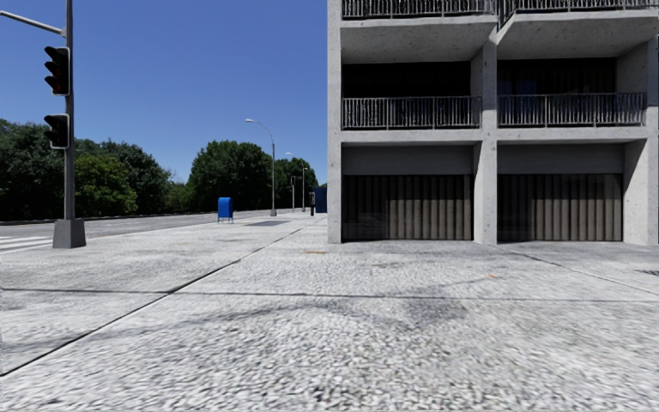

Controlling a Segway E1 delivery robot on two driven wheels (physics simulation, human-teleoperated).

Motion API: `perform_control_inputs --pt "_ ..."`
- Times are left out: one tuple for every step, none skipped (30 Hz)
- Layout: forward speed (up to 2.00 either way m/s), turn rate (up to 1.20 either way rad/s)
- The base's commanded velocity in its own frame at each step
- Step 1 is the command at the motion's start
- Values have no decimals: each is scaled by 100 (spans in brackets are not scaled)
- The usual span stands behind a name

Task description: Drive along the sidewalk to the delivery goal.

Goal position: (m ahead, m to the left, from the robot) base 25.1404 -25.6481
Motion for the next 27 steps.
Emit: perform_control_inputs --pt "124 0" --pt "124 0" --pt "124 0" --pt "124 0" --pt "124 0" --pt "124 0" --pt "126 0" --pt "126 8" --pt "127 18" --pt "127 18" --pt "128 25" --pt "129 28" --pt "130 29" --pt "130 29" --pt "131 29" --pt "131 29" --pt "131 31" --pt "131 31" --pt "131 35" --pt "131 37" --pt "131 37" --pt "131 38" --pt "131 38" --pt "131 38" --pt "131 38" --pt "138 39" --pt "200 39"
